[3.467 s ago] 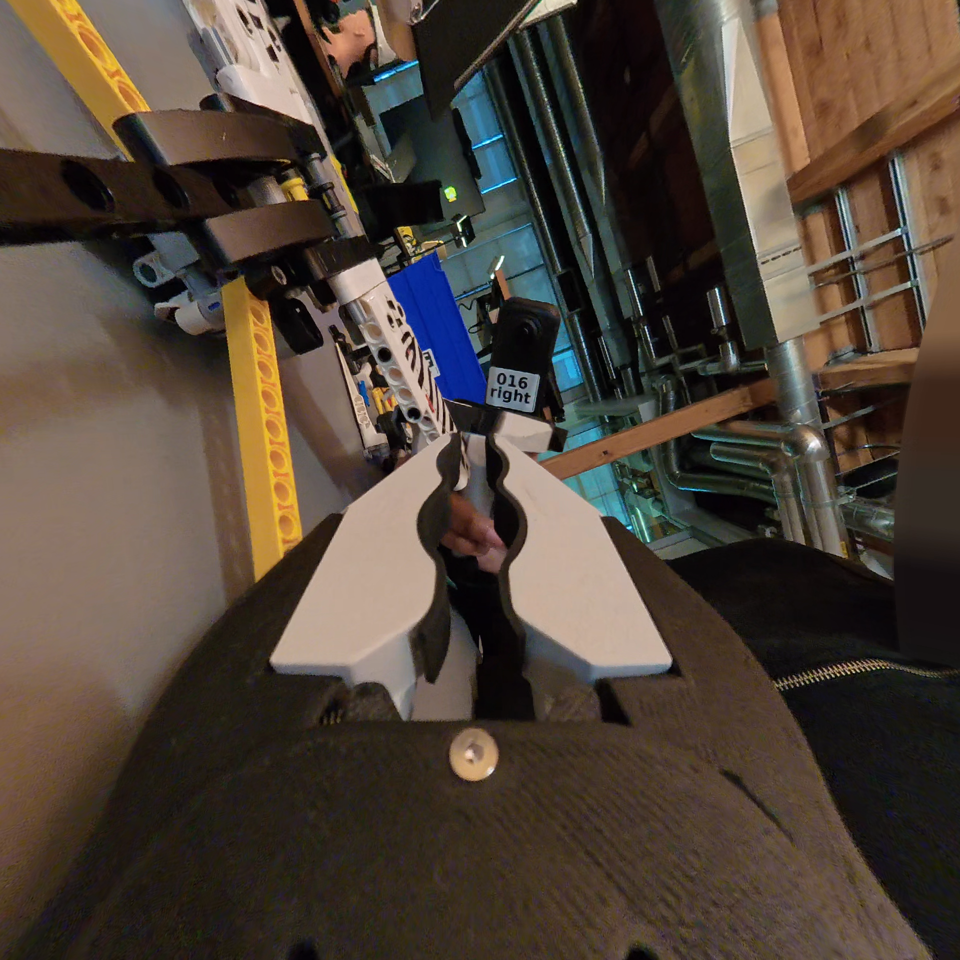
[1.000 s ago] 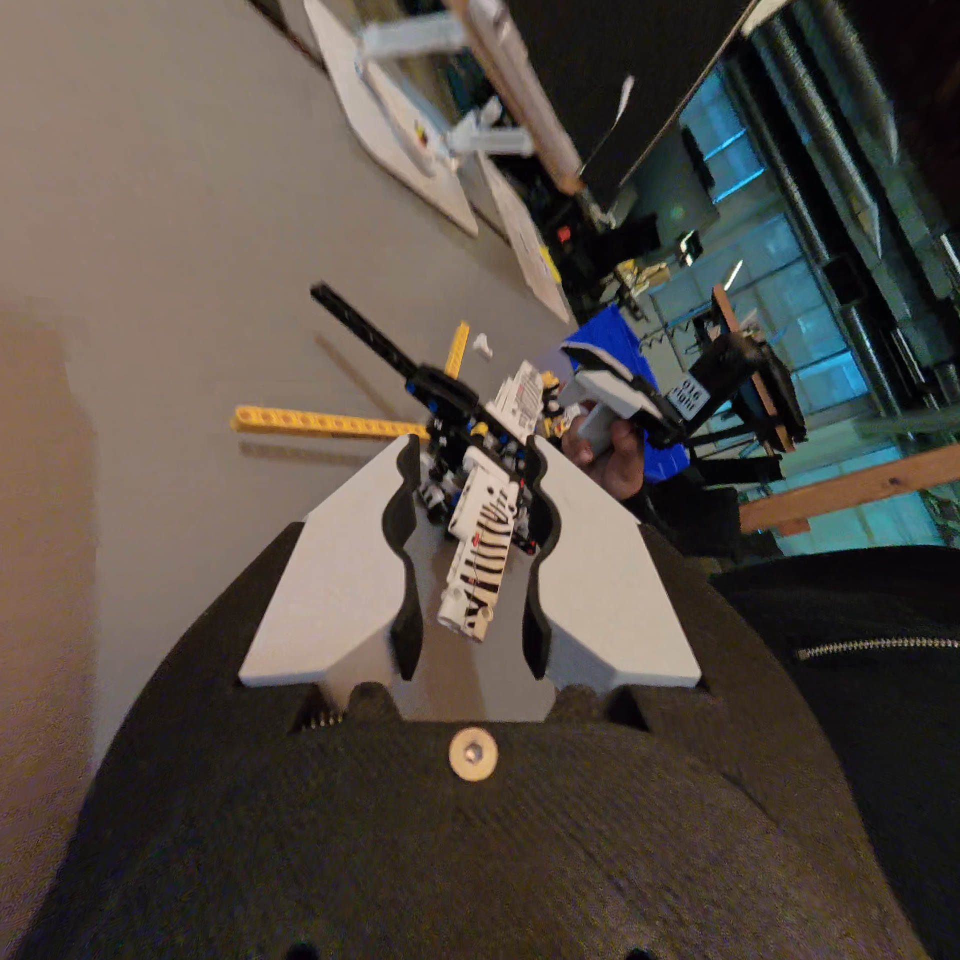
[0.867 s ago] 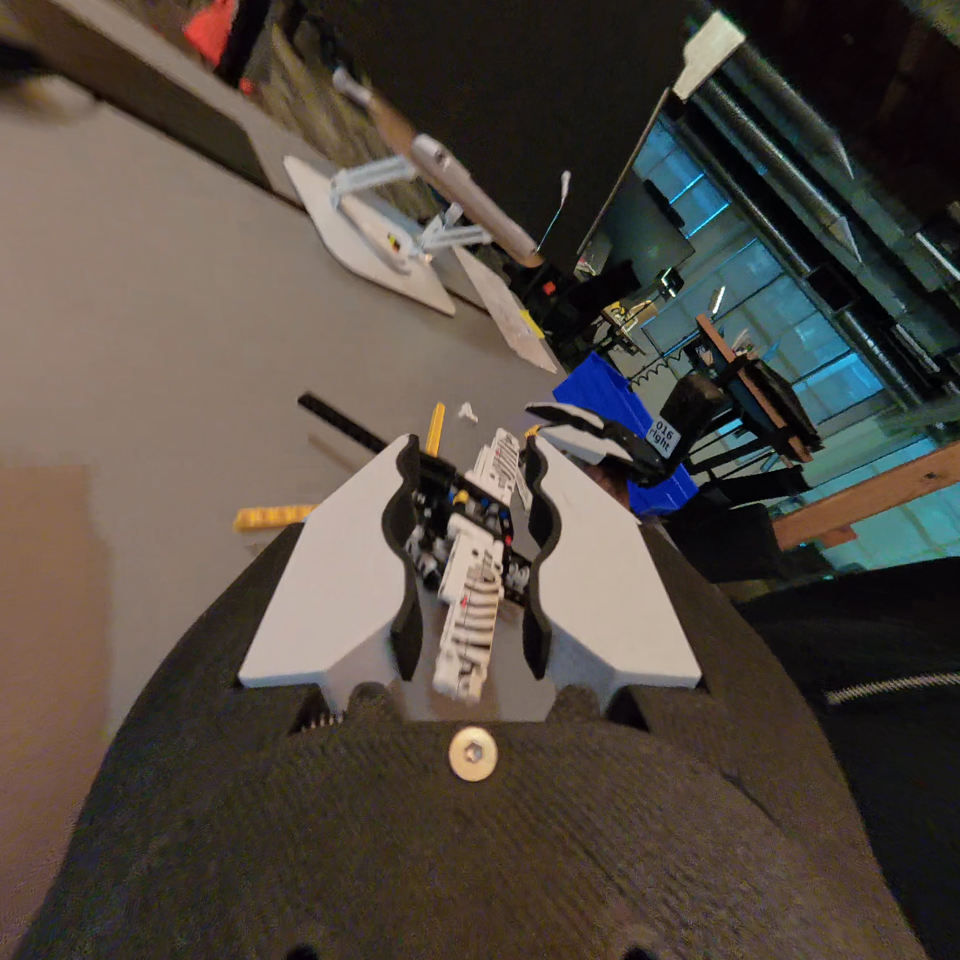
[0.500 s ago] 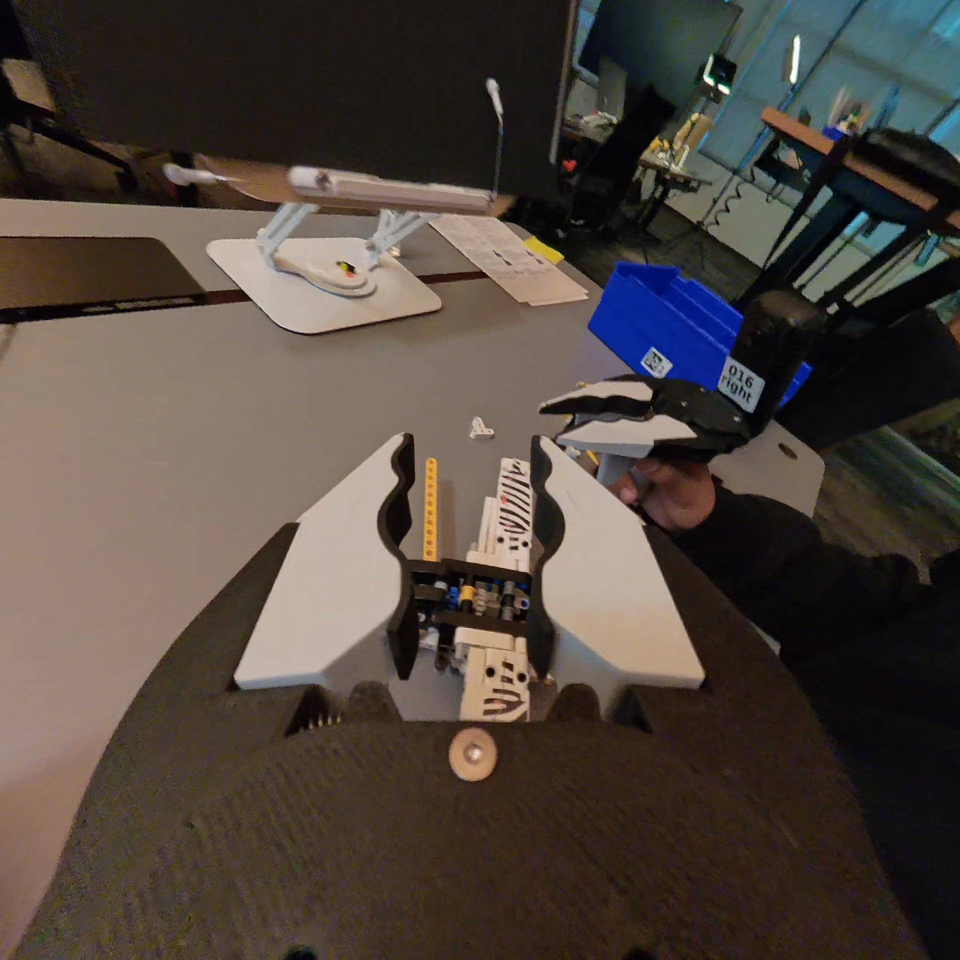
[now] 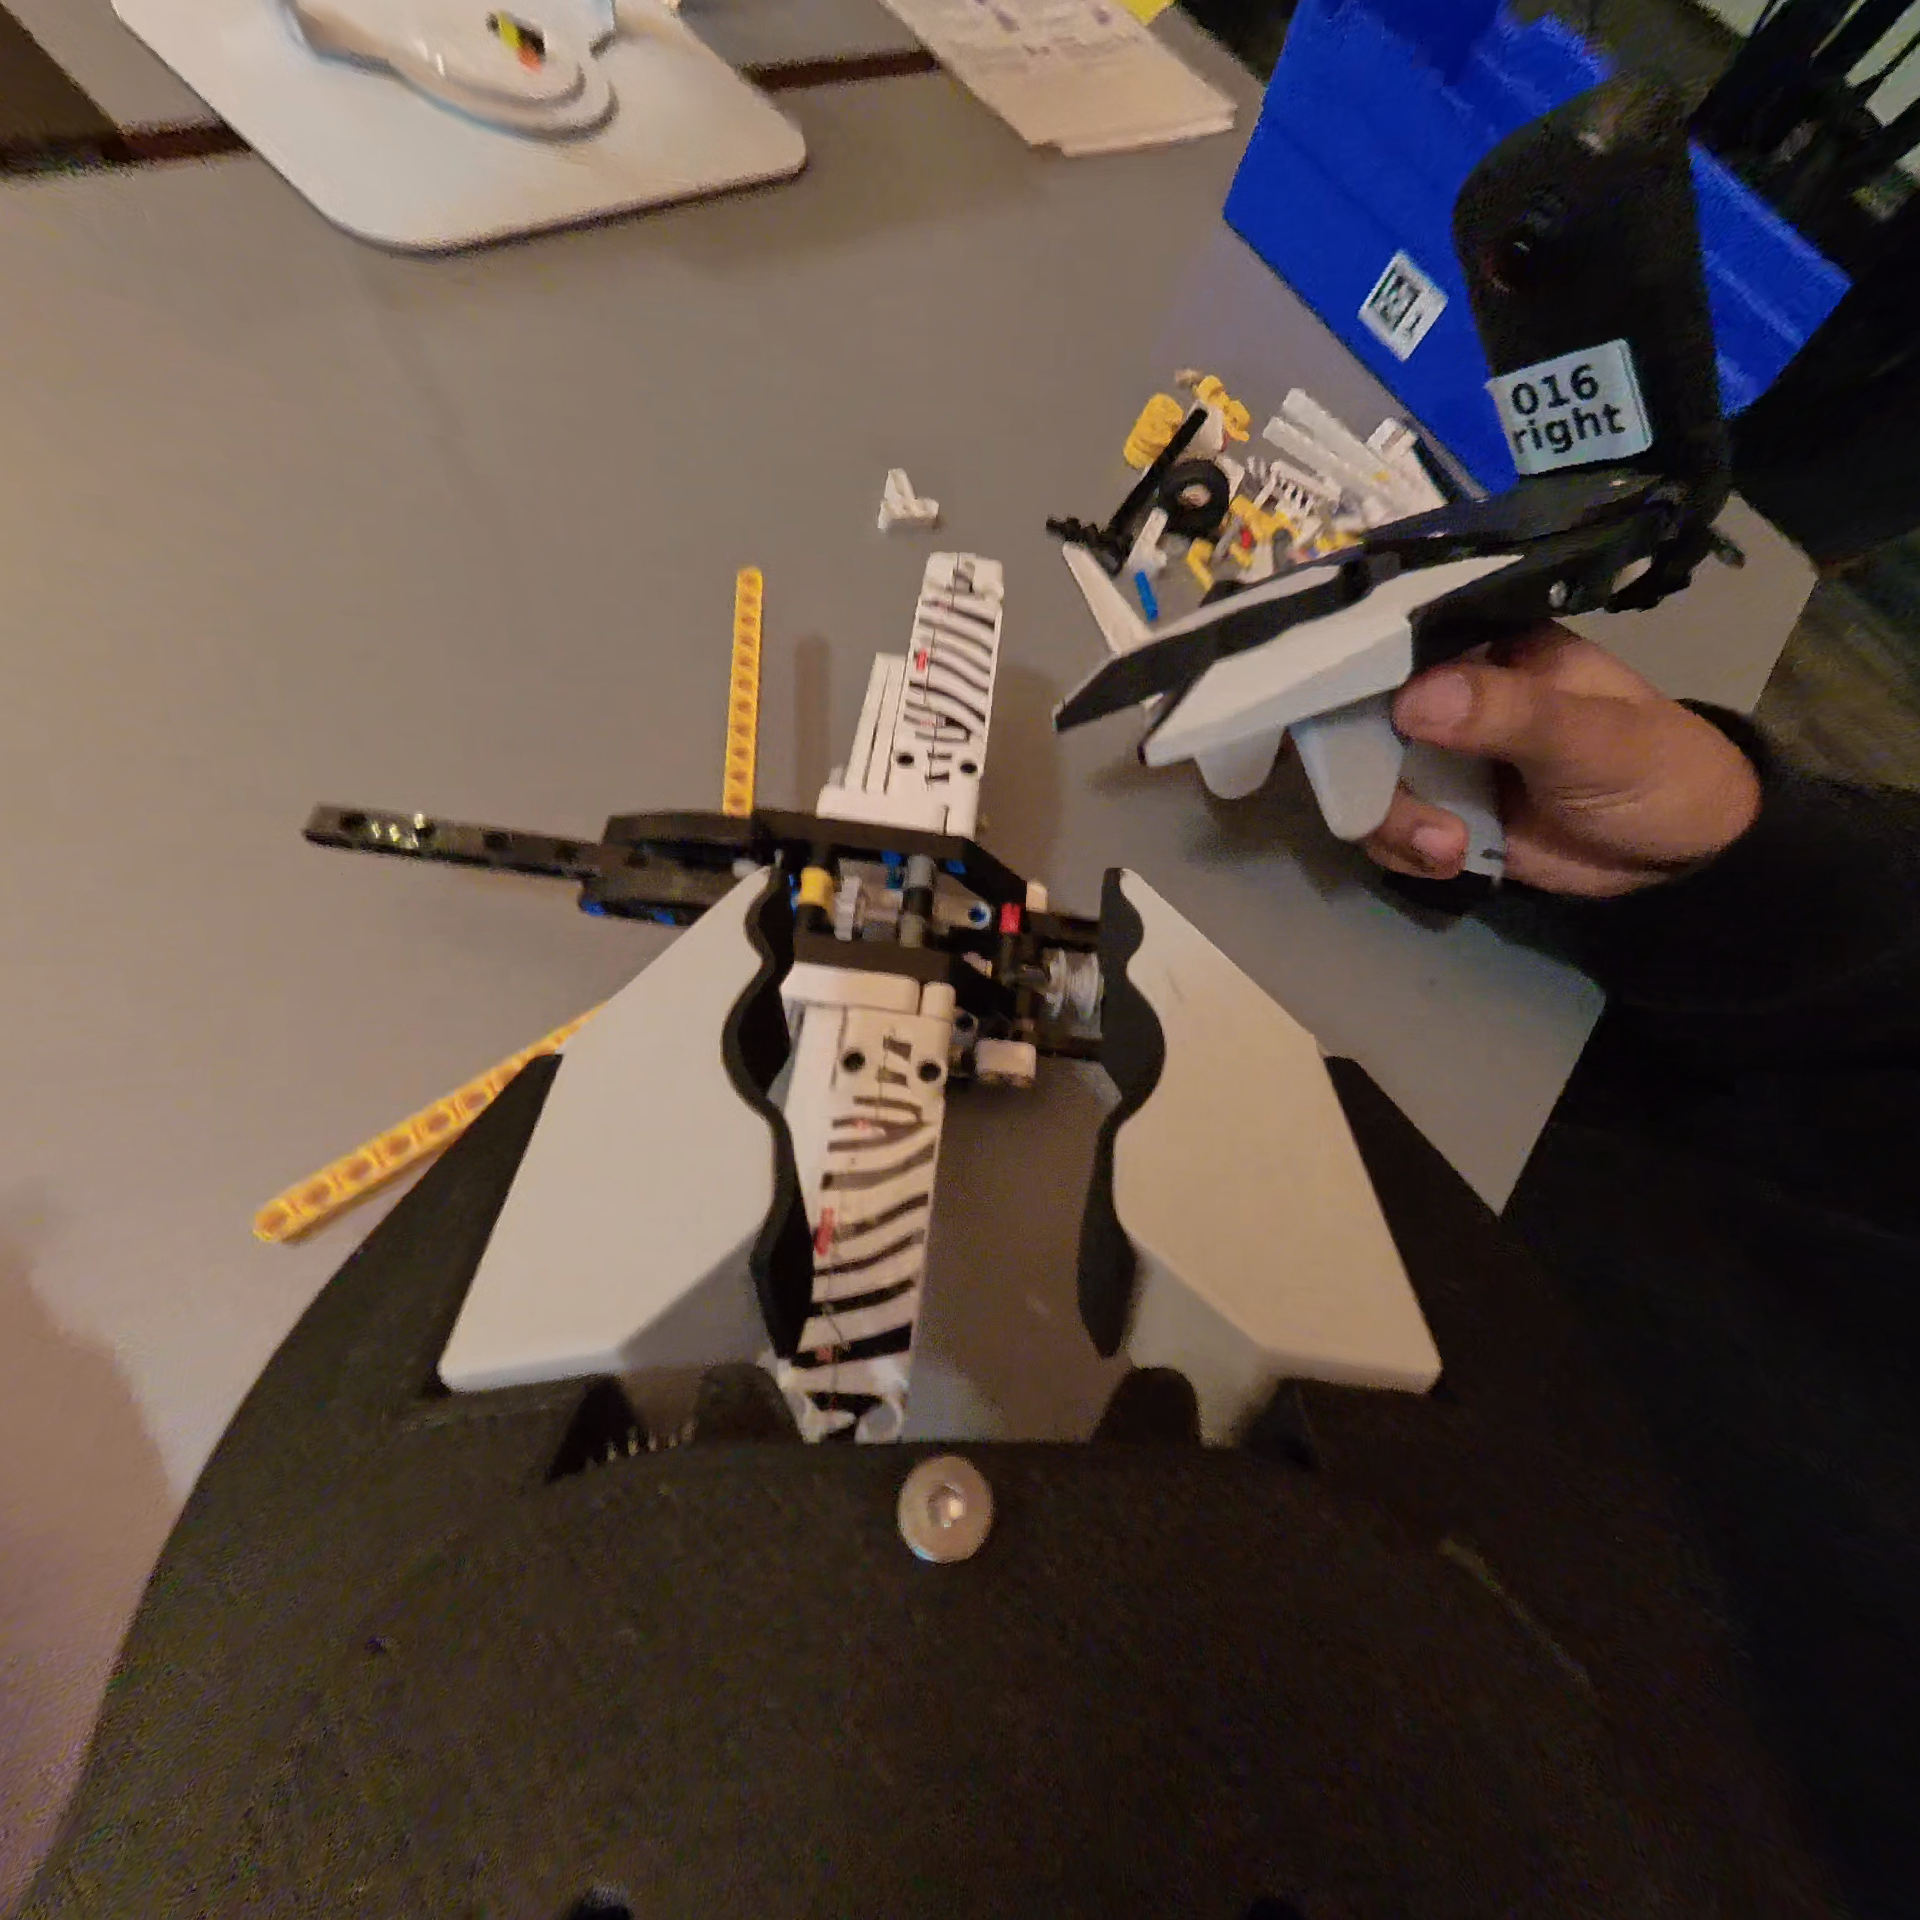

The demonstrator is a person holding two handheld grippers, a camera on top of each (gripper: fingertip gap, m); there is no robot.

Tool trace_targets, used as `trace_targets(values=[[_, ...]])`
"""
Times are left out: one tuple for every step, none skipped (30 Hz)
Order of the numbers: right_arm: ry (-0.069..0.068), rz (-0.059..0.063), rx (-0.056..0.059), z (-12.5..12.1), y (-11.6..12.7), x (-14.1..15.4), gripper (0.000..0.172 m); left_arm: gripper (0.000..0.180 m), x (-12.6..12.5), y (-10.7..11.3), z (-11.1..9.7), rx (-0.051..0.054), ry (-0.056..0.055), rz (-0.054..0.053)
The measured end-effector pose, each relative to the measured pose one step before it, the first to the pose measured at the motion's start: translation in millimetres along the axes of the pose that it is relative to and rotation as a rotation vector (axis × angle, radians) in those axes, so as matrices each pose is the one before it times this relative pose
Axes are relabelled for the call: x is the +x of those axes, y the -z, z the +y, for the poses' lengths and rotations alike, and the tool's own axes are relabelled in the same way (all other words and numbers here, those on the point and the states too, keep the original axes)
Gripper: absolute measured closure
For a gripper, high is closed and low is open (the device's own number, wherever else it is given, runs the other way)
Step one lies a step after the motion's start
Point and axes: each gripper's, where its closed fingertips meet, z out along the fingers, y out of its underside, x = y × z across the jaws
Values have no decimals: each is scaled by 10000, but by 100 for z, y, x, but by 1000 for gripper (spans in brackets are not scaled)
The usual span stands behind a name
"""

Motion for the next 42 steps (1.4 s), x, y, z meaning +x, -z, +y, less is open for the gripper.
trace_targets(values=[[-471,-56,-626,1475,-362,-129,127,122,-115,-186,775,-356,72,-209],[-331,-47,-455,1215,-408,-106,125,121,-473,-218,896,-537,39,-413],[-252,-22,-237,806,-420,4,125,120,-504,-268,872,-617,3,-427],[-256,-19,-81,429,-399,110,126,118,-290,-299,720,-541,-47,-289],[-292,-93,-58,205,-388,93,128,117,-198,-312,529,-387,-47,-219],[-327,-167,-91,115,-355,31,130,117,-72,-353,406,-267,-52,-117],[-294,-191,-118,94,-336,-2,131,116,48,-375,280,-161,-53,12],[-205,-161,-149,111,-339,7,132,116,162,-227,49,2,56,137],[-134,-205,-147,133,-342,-94,132,115,51,-117,19,0,89,96],[-116,-364,-51,34,-335,-359,134,116,18,-26,36,-9,66,87],[-204,-320,32,-31,-246,-259,137,116,-51,27,64,-19,-6,62],[-220,-147,59,-85,-121,62,140,116,-78,40,93,-12,39,89],[-171,-177,59,-97,-5,13,143,116,-51,31,55,24,98,146],[-184,-163,31,-71,43,8,146,117,-37,10,57,35,99,167],[-150,-125,45,-104,58,12,150,117,-21,-27,55,25,99,177],[-87,-39,41,-110,66,70,155,117,-21,-12,-16,69,73,149],[-15,49,-19,-16,18,141,159,117,-44,-6,-6,43,17,95],[63,64,-42,18,-12,89,161,117,-36,15,-4,31,0,54],[92,40,-29,12,-3,-3,162,117,-34,-5,8,25,-8,35],[91,44,-30,3,-1,7,162,117,-25,1,-14,31,8,24],[35,23,-20,9,12,10,162,117,-29,-1,10,21,-3,19],[2,-1,1,-19,10,9,162,117,-21,2,16,17,4,21],[-1,1,21,-32,14,17,162,117,-36,14,9,19,11,10],[4,31,57,-81,32,37,163,126,-223,37,20,18,36,-113],[7,54,139,-227,80,69,163,131,-298,-38,254,-103,-66,-158],[-23,1,153,-264,93,40,164,132,-25,-27,-137,127,68,-26],[-58,-15,49,-99,13,47,164,132,-17,-18,27,-62,18,-69],[-57,-23,25,-50,7,49,164,132,3,1,25,-46,-74,-85],[-46,-16,7,-22,26,20,165,131,14,-37,15,-26,-63,-33],[13,16,68,-79,55,20,165,131,19,-81,22,10,5,18],[32,39,104,-139,67,18,165,131,-3,-43,-48,61,64,36],[9,28,86,-100,54,22,165,131,0,-42,13,7,38,27],[-18,18,93,-119,25,22,165,131,-24,-12,-39,28,3,-30],[-57,18,54,-66,14,43,165,131,-21,-17,-19,12,2,-55],[-54,26,69,-96,13,62,165,131,-38,-70,-28,5,10,-102],[-15,57,167,-229,15,75,165,131,-14,-97,-42,7,-33,-126],[18,72,211,-303,23,77,166,131,4,-133,-60,15,-64,-127],[32,81,223,-341,47,90,166,131,46,-116,-46,-2,-68,-104],[15,79,222,-328,55,93,166,131,75,-123,-54,0,-70,-62],[3,73,239,-346,73,89,166,131,111,-162,-72,36,-48,10],[17,76,278,-383,106,81,167,132,115,-168,-88,49,6,52],[36,69,271,-366,110,45,167,132,-10,-122,-68,34,5,-43]])
